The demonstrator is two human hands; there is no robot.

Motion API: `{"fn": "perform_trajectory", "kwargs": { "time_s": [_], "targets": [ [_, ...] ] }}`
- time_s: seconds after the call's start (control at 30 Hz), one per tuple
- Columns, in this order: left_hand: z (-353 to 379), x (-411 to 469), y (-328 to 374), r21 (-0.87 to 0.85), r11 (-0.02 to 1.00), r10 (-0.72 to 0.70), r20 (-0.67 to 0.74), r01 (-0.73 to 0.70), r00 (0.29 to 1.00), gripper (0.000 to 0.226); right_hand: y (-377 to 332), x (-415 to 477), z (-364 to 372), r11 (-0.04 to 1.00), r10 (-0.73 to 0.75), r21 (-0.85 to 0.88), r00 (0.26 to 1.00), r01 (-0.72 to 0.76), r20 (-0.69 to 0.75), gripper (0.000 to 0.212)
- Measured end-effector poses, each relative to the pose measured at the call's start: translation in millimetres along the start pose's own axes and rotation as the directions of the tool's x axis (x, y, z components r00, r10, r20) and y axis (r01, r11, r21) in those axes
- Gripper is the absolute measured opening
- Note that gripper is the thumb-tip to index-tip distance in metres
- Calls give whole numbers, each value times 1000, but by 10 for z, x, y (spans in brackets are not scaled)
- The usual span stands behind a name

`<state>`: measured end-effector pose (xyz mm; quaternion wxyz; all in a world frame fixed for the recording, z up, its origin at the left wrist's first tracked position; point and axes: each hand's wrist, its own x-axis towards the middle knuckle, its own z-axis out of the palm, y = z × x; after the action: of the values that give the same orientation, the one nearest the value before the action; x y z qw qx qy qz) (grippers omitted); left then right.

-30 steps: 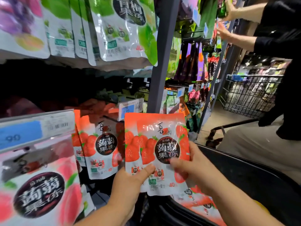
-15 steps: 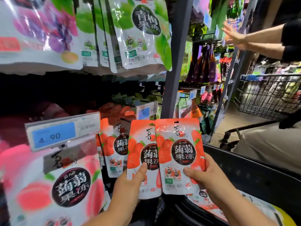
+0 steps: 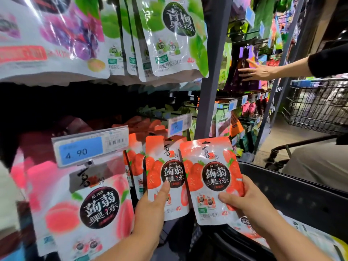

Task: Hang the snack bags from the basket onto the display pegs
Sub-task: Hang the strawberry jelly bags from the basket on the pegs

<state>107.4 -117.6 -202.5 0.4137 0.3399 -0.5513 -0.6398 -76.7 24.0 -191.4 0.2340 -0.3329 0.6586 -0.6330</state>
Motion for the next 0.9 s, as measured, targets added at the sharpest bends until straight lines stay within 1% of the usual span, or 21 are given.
{"fn": "perform_trajectory", "kwargs": {
  "time_s": [0.1,0.17,0.23,0.3,0.4,0.5,0.53,0.6,0.63,0.73,0.77,0.83,0.9],
  "targets": [
    [15,24,-14,-4,1000,-20,-12,20,1000,11,2,5,5,1000,-15,-12,1000,15,20,91],
    [35,37,-20,-4,999,-32,-15,32,999,14,-4,5,16,1000,-24,2,999,24,43,92],
    [60,52,-9,-8,999,-42,-18,42,999,8,-11,10,19,999,-32,20,998,31,56,92],
    [99,42,30,-19,998,-53,-29,52,998,18,-1,24,19,999,-28,41,997,25,69,91],
    [142,57,52,-30,997,-71,-77,69,995,23,6,34,20,998,-19,56,997,14,77,92],
    [140,168,-35,-26,997,-74,-149,71,986,22,23,44,9,998,-17,65,996,12,83,92],
    [136,203,-60,-14,997,-72,-162,71,984,29,31,49,6,998,-16,64,996,10,85,91],
    [134,241,-74,10,999,-50,-191,53,980,47,44,59,0,998,-16,67,996,10,90,91],
    [131,264,-74,14,999,-42,-217,46,975,49,50,66,1,998,-15,68,996,8,93,91],
    [102,319,-82,55,998,9,-255,5,967,27,79,83,17,997,-2,76,994,-6,107,91],
    [96,334,-91,84,996,36,-256,-15,966,28,89,84,28,997,1,80,993,-11,115,91],
    [94,360,-113,132,990,82,-284,-46,955,38,114,84,53,996,1,92,992,-12,125,89],
    [94,350,-94,139,988,103,-314,-62,944,42,134,84,87,993,-1,115,991,-14,134,90]
  ]
}}
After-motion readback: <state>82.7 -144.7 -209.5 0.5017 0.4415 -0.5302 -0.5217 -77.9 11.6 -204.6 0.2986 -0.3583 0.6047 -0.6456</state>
